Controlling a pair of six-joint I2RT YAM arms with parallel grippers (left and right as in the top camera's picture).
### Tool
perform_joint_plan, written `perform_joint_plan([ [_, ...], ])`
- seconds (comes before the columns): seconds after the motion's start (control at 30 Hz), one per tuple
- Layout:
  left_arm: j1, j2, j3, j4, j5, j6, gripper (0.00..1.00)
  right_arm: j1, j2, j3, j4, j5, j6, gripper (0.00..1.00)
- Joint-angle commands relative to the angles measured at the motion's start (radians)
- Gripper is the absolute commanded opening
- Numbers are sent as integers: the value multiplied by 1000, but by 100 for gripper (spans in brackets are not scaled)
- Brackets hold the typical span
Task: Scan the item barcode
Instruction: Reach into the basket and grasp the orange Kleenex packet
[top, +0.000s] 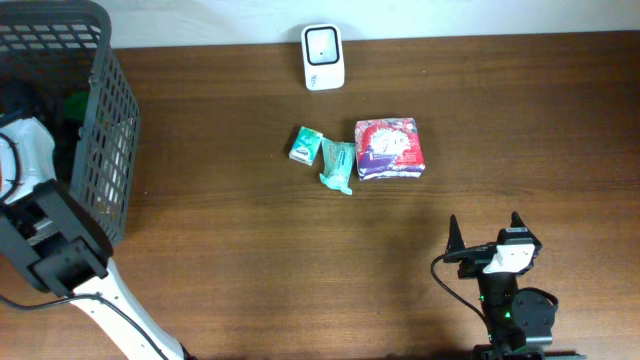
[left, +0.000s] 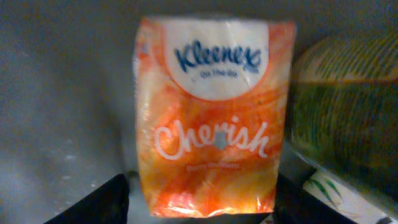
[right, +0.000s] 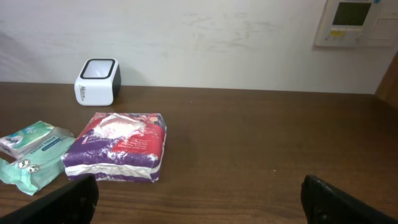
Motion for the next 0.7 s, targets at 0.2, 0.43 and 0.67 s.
perform_joint_plan([
  [0.2, 26, -3, 3, -40, -48, 50, 0, 9, -5, -9, -2, 15, 7, 99],
  [0.43, 39, -133, 18, -30, -52, 154, 57, 9, -5, -9, -2, 15, 7, 99],
  [0.67, 40, -133, 14, -2, -187, 357, 75, 9, -5, -9, -2, 15, 7, 99],
])
